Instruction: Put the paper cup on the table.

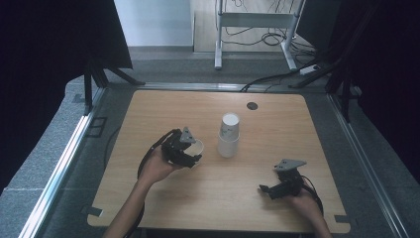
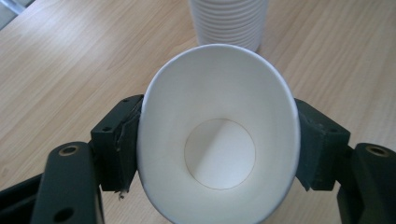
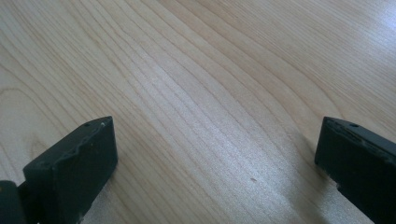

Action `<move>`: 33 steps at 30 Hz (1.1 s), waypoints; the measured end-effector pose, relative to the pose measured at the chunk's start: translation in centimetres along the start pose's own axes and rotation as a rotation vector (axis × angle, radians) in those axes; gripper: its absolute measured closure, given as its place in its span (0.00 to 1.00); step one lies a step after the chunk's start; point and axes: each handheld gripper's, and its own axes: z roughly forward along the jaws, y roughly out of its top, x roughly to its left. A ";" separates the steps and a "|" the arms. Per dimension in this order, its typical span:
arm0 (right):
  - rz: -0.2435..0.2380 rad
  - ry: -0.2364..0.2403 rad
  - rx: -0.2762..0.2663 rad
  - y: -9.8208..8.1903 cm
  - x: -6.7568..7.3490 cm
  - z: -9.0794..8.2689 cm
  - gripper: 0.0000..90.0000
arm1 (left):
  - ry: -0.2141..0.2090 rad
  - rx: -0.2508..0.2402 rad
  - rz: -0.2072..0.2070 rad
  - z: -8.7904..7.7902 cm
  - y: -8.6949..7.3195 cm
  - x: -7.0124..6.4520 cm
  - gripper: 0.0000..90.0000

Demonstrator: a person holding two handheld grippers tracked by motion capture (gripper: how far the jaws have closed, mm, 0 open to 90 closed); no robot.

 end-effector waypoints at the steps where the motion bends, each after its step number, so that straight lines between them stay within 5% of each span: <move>1: 0.000 0.000 0.000 0.0 0.0 0.0 0.00 | 0.004 0.002 -0.004 0.1 0.0 0.1 0.30; 14: 0.003 0.001 -0.001 0.0 0.0 0.0 0.00 | 0.048 0.037 -0.050 1.8 -1.0 1.1 0.30; 33: 0.000 0.001 -0.001 0.0 0.0 0.0 0.00 | 0.034 0.026 -0.107 2.9 -1.8 1.2 0.26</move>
